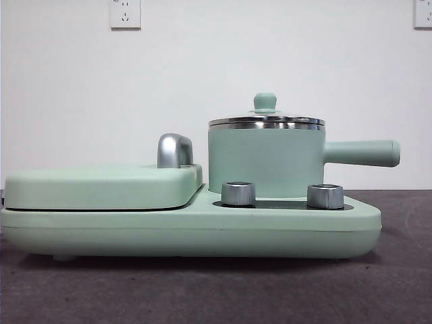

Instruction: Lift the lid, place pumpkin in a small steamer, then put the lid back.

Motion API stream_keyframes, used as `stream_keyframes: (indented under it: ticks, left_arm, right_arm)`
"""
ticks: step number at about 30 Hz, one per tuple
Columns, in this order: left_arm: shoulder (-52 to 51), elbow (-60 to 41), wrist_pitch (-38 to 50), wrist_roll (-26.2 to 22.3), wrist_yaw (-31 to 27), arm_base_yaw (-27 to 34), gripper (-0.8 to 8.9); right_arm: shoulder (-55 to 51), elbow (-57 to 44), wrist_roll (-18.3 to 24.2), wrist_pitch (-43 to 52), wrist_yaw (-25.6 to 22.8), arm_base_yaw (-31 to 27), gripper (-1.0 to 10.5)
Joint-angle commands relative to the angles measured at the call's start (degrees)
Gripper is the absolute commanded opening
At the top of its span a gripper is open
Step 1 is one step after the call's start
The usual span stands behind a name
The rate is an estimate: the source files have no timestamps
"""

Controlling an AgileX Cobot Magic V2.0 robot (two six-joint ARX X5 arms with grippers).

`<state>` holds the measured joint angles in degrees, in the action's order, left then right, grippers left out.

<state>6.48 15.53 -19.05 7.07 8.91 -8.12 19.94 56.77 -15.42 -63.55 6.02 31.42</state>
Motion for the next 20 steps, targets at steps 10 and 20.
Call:
stream_keyframes:
  ticks: [10,20]
  left_arm:
    - [-6.3,-13.7,8.2,-0.2,-2.3,6.0,0.06]
    - [-6.3,-14.8,8.4,-0.7,-4.9,6.0,0.06]
  right_arm:
    - [0.1,0.3,0.4,0.9,-0.1,0.3,0.4]
    - [0.1,0.3,0.4,0.9,-0.1,0.3,0.4]
